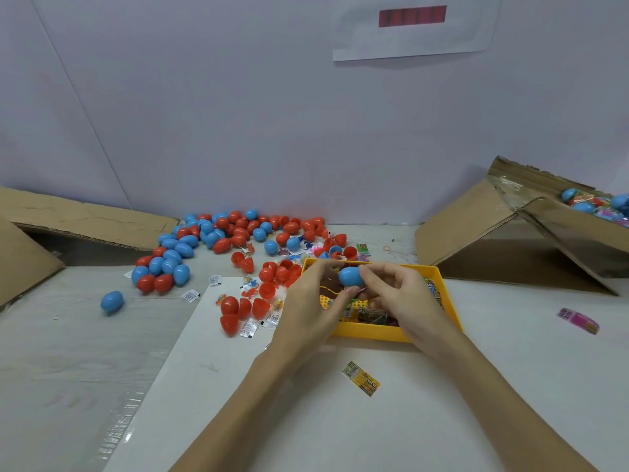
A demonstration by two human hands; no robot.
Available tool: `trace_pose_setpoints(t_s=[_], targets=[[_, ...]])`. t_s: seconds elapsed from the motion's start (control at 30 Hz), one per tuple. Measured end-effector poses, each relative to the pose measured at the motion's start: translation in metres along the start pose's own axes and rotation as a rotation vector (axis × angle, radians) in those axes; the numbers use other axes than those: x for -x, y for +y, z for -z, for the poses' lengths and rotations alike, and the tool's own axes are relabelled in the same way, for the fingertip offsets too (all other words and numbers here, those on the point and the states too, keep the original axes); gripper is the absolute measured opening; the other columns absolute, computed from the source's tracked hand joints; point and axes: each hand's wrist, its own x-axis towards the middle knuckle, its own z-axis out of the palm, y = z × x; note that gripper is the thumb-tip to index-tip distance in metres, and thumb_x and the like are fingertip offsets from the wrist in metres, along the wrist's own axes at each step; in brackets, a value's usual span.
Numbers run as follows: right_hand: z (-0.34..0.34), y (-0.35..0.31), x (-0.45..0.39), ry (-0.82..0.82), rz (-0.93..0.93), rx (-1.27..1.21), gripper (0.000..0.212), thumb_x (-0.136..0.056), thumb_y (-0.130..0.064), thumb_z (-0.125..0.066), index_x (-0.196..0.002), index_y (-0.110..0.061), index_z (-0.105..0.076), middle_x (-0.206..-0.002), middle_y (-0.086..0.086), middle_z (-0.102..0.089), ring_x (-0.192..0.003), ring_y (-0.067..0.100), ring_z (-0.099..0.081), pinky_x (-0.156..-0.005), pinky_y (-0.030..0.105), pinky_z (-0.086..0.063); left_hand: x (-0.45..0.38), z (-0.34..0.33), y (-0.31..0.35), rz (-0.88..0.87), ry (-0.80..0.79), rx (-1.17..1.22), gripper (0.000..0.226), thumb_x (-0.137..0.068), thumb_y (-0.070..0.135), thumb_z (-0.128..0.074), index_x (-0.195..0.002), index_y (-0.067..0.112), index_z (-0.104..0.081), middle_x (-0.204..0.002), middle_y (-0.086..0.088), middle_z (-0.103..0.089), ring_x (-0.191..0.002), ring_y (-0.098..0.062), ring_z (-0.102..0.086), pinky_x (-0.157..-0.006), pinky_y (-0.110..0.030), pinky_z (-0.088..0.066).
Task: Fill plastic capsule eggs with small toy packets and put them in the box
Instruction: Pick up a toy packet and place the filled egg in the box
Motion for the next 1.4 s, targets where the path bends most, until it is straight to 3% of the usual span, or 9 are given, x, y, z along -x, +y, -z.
trace_pose_setpoints(t_s=[0.1, 0.23, 0.5, 0.7, 0.83, 0.97, 1.13, 1.3, 1.4], targets=[[-0.001, 0.001, 0.000, 0.035, -0.019, 0.021, 0.033, -0.096, -0.040, -0.067, -0.103, -0.009, -0.074, -0.082, 0.008, -0.075, -0.070, 0.014, -0.068, -0.062, 0.022, -0.054, -0.001, 0.001, 0.001, -0.041, -0.052, 0.002, 0.053, -0.090, 0.020, -0.078, -0.137, 0.021, -0.054, -0.113, 0.013, -0.061, -0.097, -0.004, -0.064, -0.079, -0.015, -0.055], [-0.003, -0.001, -0.001, 0.016, -0.049, -0.003, 0.042, -0.098, -0.049, -0.060, -0.097, -0.009, -0.073, -0.075, 0.004, -0.071, -0.064, 0.013, -0.063, -0.057, 0.021, -0.051, 0.002, 0.000, 0.002, -0.063, -0.036, -0.011, 0.031, -0.097, 0.017, -0.070, -0.127, 0.017, -0.061, -0.104, 0.010, -0.068, -0.092, -0.010, -0.066, -0.079, -0.021, -0.055], [-0.001, -0.001, 0.001, -0.018, 0.037, 0.050, 0.015, -0.100, -0.022, -0.066, -0.112, -0.015, -0.072, -0.081, 0.002, -0.076, -0.069, 0.010, -0.067, -0.063, 0.023, -0.054, 0.001, 0.004, 0.004, -0.036, -0.051, -0.012, 0.033, -0.098, 0.024, -0.069, -0.129, 0.019, -0.062, -0.110, 0.010, -0.068, -0.099, -0.008, -0.065, -0.082, -0.019, -0.054], [-0.002, 0.004, 0.002, 0.116, 0.149, 0.331, 0.017, -0.099, -0.011, -0.067, -0.108, -0.023, -0.075, -0.100, -0.009, -0.076, -0.094, 0.004, -0.071, -0.076, 0.020, -0.058, -0.002, 0.010, 0.000, 0.081, 0.191, -0.067, 0.031, -0.097, 0.020, -0.069, -0.127, 0.017, -0.063, -0.112, 0.007, -0.067, -0.101, -0.006, -0.062, -0.084, -0.012, -0.049], [-0.009, 0.006, 0.004, -0.018, 0.278, 0.654, 0.018, -0.099, -0.019, -0.069, -0.110, -0.029, -0.080, -0.117, -0.018, -0.070, -0.102, -0.006, -0.059, -0.081, 0.008, -0.047, -0.003, 0.015, -0.005, 0.147, 0.243, -0.103, 0.031, -0.097, 0.018, -0.068, -0.127, 0.013, -0.063, -0.115, 0.001, -0.067, -0.104, -0.011, -0.062, -0.082, -0.008, -0.047], [-0.021, 0.012, 0.007, -0.139, 0.383, 0.820, 0.025, -0.102, -0.034, -0.062, -0.117, -0.023, -0.079, -0.131, -0.013, -0.068, -0.123, 0.002, -0.044, -0.101, 0.023, -0.036, -0.004, 0.013, -0.003, 0.168, 0.239, -0.120, 0.030, -0.098, 0.018, -0.068, -0.127, 0.013, -0.063, -0.117, 0.001, -0.067, -0.106, -0.011, -0.062, -0.083, -0.008, -0.048], [-0.023, 0.013, 0.006, 0.015, 0.407, 0.847, 0.028, -0.105, -0.031, -0.056, -0.123, -0.019, -0.075, -0.143, -0.004, -0.062, -0.139, 0.011, -0.042, -0.117, 0.042, -0.033, -0.004, 0.014, -0.003, 0.181, 0.234, -0.116, 0.031, -0.098, 0.019, -0.068, -0.128, 0.014, -0.063, -0.118, 0.002, -0.067, -0.107, -0.010, -0.062, -0.084, -0.008, -0.048], [-0.029, 0.011, 0.006, -0.143, 0.317, 1.079, 0.052, -0.109, -0.053, -0.027, -0.150, -0.032, -0.050, -0.169, -0.010, -0.025, -0.158, 0.006, -0.007, -0.126, 0.037, -0.001, -0.004, 0.013, -0.004, 0.198, 0.239, -0.108, 0.032, -0.098, 0.020, -0.068, -0.128, 0.015, -0.063, -0.119, 0.002, -0.067, -0.107, -0.011, -0.062, -0.087, -0.013, -0.051], [-0.033, 0.014, 0.007, -0.146, 0.327, 1.170, 0.055, -0.110, -0.050, -0.021, -0.152, -0.029, -0.050, -0.167, -0.009, -0.031, -0.157, 0.007, -0.012, -0.130, 0.039, 0.001, -0.004, 0.011, -0.005, 0.197, 0.230, -0.117, 0.033, -0.097, 0.021, -0.069, -0.129, 0.015, -0.063, -0.119, 0.002, -0.067, -0.108, -0.011, -0.062, -0.089, -0.018, -0.053]])
